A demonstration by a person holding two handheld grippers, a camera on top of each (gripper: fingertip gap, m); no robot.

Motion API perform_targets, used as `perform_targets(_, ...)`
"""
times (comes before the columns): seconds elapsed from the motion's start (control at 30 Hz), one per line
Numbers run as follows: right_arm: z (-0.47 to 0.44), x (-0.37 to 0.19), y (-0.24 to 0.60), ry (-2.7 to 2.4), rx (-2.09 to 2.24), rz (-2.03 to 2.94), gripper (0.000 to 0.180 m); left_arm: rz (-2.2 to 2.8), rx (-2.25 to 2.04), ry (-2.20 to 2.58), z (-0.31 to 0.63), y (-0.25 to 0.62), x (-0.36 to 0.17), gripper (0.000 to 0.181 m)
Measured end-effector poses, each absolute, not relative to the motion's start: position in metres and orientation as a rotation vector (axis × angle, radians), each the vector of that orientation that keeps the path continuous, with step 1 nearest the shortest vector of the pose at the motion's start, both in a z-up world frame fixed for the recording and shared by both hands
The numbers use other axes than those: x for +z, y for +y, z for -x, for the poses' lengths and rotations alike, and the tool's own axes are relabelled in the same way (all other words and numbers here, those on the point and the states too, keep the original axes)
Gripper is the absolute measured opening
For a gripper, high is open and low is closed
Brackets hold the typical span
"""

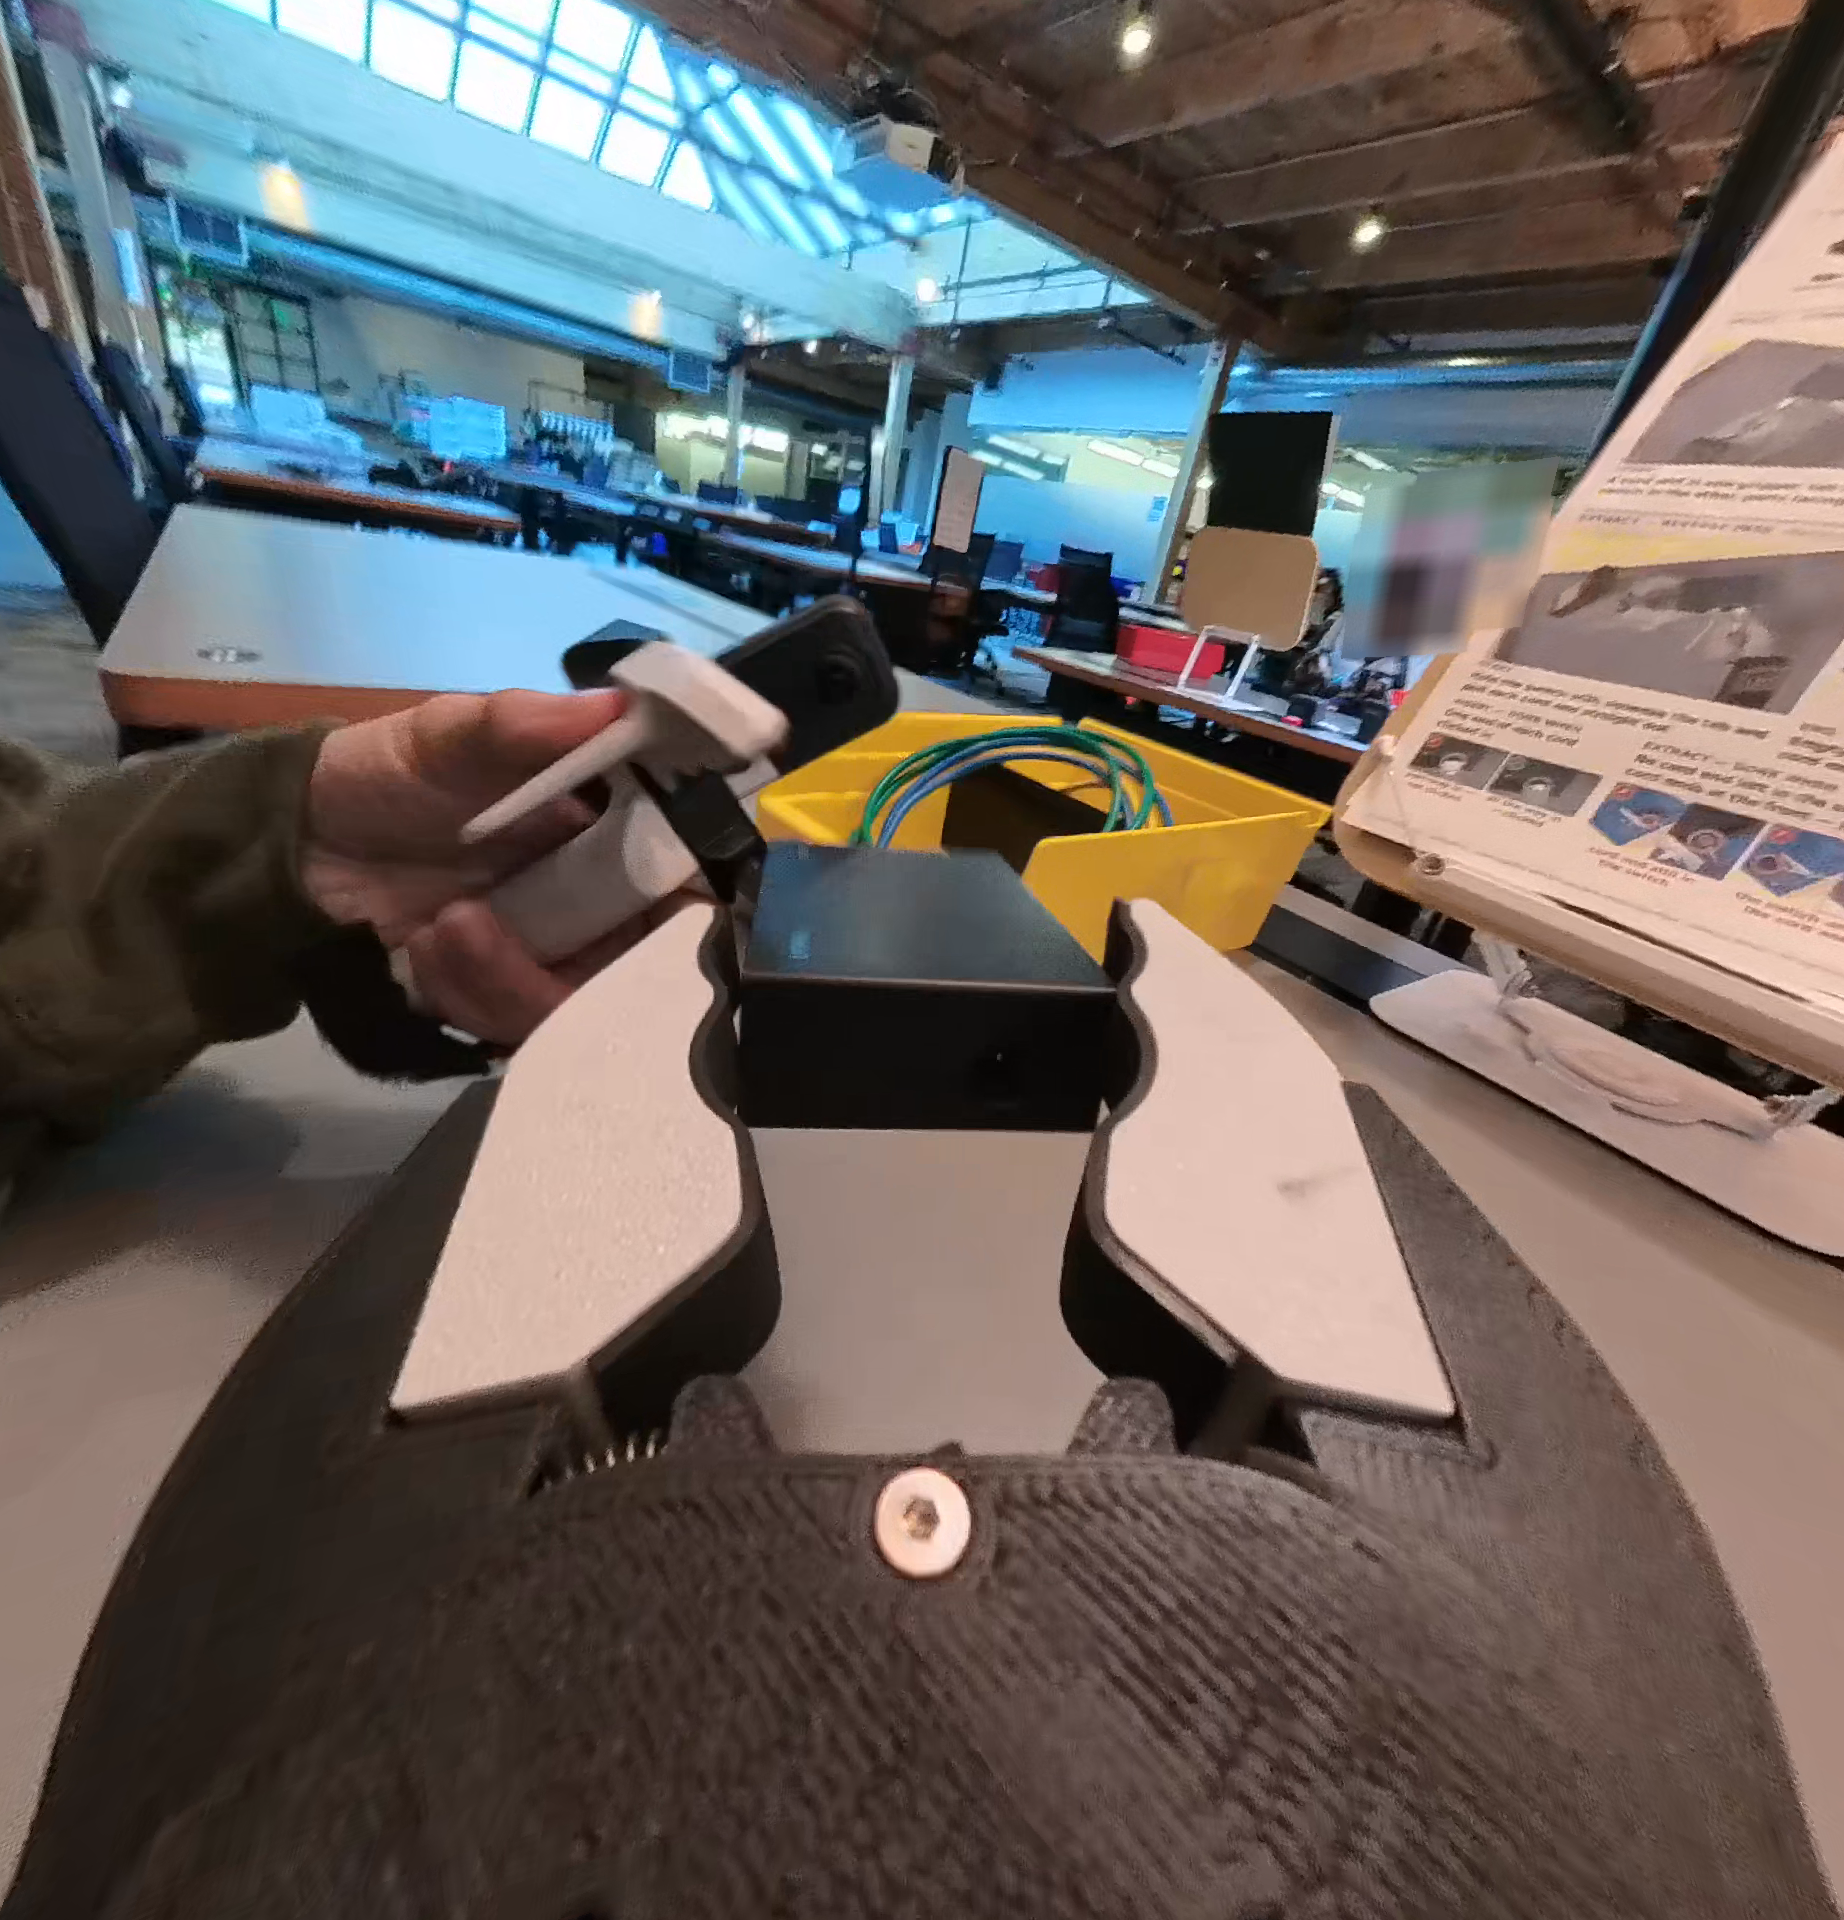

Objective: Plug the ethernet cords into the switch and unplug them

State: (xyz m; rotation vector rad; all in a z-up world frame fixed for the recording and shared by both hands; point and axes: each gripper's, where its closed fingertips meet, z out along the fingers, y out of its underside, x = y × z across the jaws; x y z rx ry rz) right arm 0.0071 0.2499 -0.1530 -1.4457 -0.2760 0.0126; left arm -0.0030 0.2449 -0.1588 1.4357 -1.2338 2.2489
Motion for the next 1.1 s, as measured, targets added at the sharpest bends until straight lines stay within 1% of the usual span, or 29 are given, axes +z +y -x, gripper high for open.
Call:
perform_targets(0.03,-0.005,-0.155,0.25,-0.296,0.023,1.456,0.068,-1.446,2.236,-1.193,0.001,0.245,-0.161,0.052)
perform_targets(0.07,-0.006,-0.155,0.25,-0.287,0.02,1.453,0.068,-1.453,2.223,-1.156,-0.001,0.246,-0.164,0.041)
perform_targets(0.23,-0.018,-0.186,0.257,-0.311,-0.096,1.64,0.068,-1.636,2.156,-1.149,-0.009,0.254,-0.18,0.036)
perform_targets(0.3,-0.015,-0.191,0.259,-0.303,-0.05,1.662,0.069,-1.678,2.168,-1.131,-0.01,0.26,-0.177,0.028)
perform_targets(0.33,-0.015,-0.194,0.26,-0.282,-0.016,1.685,0.076,-1.697,2.156,-1.144,-0.008,0.261,-0.177,0.028)
perform_targets(0.37,-0.015,-0.196,0.261,-0.268,-0.005,1.694,0.08,-1.729,2.14,-1.175,-0.007,0.263,-0.178,0.027)
perform_targets(0.47,-0.012,-0.195,0.263,-0.28,-0.014,1.678,0.079,-1.817,2.104,-1.21,-0.005,0.267,-0.178,0.028)
perform_targets(0.6,-0.009,-0.206,0.268,-0.318,-0.084,1.703,0.08,-1.811,2.061,-1.175,-0.005,0.262,-0.18,0.027)
perform_targets(0.73,-0.014,-0.205,0.269,-0.327,-0.212,1.69,0.075,-1.829,2.017,-1.182,-0.008,0.257,-0.187,0.028)
perform_targets(1.1,-0.014,-0.218,0.274,-0.275,-0.144,1.819,0.073,-1.856,2.014,-1.148,-0.008,0.264,-0.193,0.028)
